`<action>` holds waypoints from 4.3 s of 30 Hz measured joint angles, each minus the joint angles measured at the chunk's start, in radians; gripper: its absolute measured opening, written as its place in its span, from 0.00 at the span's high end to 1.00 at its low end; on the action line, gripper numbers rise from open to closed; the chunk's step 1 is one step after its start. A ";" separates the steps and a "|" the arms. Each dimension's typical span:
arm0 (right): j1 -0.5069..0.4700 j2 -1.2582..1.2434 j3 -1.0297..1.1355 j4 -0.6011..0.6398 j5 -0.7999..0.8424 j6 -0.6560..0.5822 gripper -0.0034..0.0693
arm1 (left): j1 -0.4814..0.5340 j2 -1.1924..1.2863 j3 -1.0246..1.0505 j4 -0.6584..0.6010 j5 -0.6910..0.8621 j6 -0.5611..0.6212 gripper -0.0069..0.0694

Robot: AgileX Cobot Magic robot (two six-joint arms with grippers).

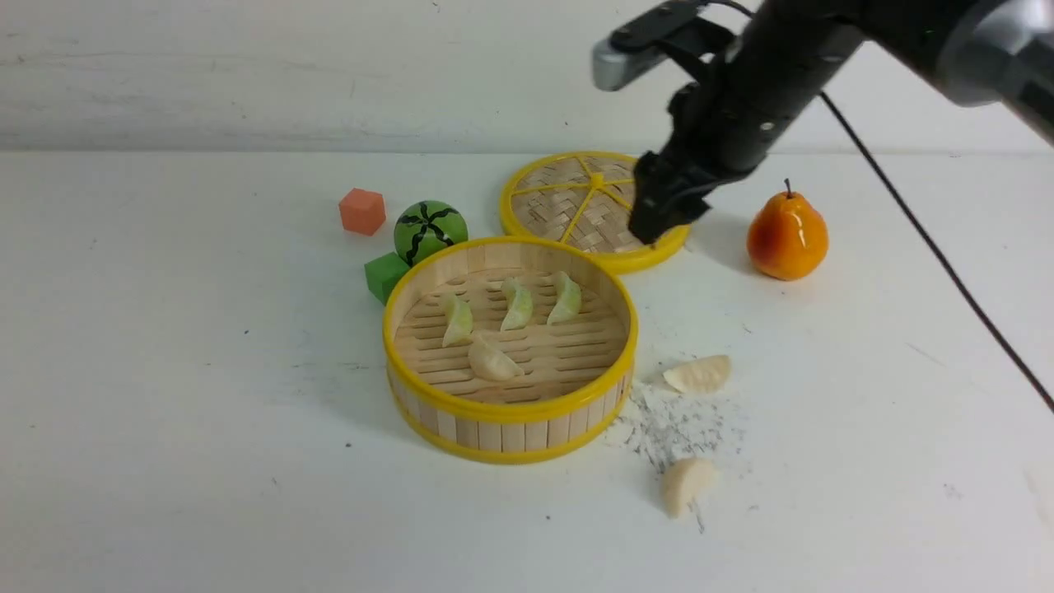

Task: Put the dumplings into the steamer on the white table.
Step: 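Reach for and grasp a dumpling lying on the table beside the steamer, then place the dumpling in the bamboo steamer basket with the right gripper, then reach for and grasp a dumpling lying on the table beside the steamer, then place the dumpling in the bamboo steamer basket with the right gripper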

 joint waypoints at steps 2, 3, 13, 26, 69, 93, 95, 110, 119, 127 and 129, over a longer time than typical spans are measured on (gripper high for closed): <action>-0.040 0.007 0.059 0.040 0.001 -0.084 0.24 | 0.000 0.000 0.000 0.000 0.000 0.000 0.93; -0.043 0.008 0.059 0.044 0.002 -0.084 0.24 | 0.000 0.000 0.000 0.000 0.000 0.000 0.93; -0.069 0.112 0.217 0.098 -0.058 -0.362 0.35 | 0.000 0.000 0.000 0.001 -0.001 0.000 0.93; -0.071 0.182 0.218 0.102 -0.105 -0.373 0.66 | 0.000 0.000 0.000 0.007 0.000 0.000 0.93; 0.178 -0.038 0.171 -0.030 -0.151 0.033 0.93 | 0.000 0.000 0.000 0.008 0.000 -0.001 0.91; 0.149 -0.112 0.628 -0.068 -0.159 0.497 0.17 | 0.000 0.000 0.000 0.010 -0.003 -0.001 0.90; 0.149 -0.112 0.671 -0.072 -0.218 0.569 0.19 | 0.000 0.000 0.000 0.010 -0.003 -0.001 0.90; 0.149 -0.095 0.718 -0.106 -0.294 0.524 0.77 | 0.000 0.000 0.000 0.012 -0.004 -0.001 0.90; 0.149 -0.179 0.718 -0.180 -0.246 0.478 0.77 | 0.000 0.000 0.000 0.012 -0.004 -0.001 0.90; 0.149 -0.251 0.603 -0.160 -0.259 0.440 0.77 | 0.000 0.000 0.000 0.012 -0.004 -0.001 0.90; 0.149 -0.242 0.543 -0.108 -0.307 0.403 0.77 | 0.000 0.000 0.000 0.012 -0.004 -0.001 0.90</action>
